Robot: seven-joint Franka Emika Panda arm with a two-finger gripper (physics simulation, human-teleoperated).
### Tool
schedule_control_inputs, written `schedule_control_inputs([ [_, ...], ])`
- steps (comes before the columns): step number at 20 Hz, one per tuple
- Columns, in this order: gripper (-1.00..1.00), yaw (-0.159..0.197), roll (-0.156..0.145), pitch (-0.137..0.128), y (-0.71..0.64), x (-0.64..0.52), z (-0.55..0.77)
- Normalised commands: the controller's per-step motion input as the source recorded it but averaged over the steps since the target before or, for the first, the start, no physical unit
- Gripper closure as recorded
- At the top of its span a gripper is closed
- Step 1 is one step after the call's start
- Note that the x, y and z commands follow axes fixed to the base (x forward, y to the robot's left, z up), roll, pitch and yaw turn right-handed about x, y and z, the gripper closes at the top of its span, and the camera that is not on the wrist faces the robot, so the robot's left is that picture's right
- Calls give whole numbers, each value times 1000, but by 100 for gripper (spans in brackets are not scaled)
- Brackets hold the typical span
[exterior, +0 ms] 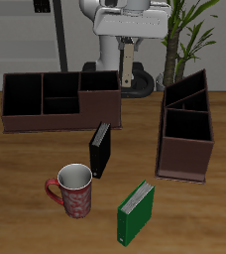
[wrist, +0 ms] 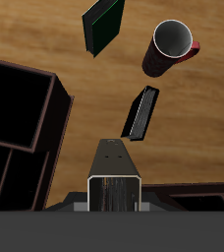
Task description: Place the yellow book into the left desk caddy's right compartment
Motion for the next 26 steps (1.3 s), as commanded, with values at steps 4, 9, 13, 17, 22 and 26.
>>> schedule_control_inputs([
  [4, 100, 1, 22, 2, 382, 64, 246],
  [9, 100, 10, 17, -4, 472, 96, 275],
  [13, 100, -9, 0, 14, 304, 159, 104],
  [17, 100, -25, 9, 22, 244, 238, 73],
  [22, 100, -22, 31, 16, 279, 184, 28],
  [26, 100, -9, 12, 34, 315, 228, -113],
])
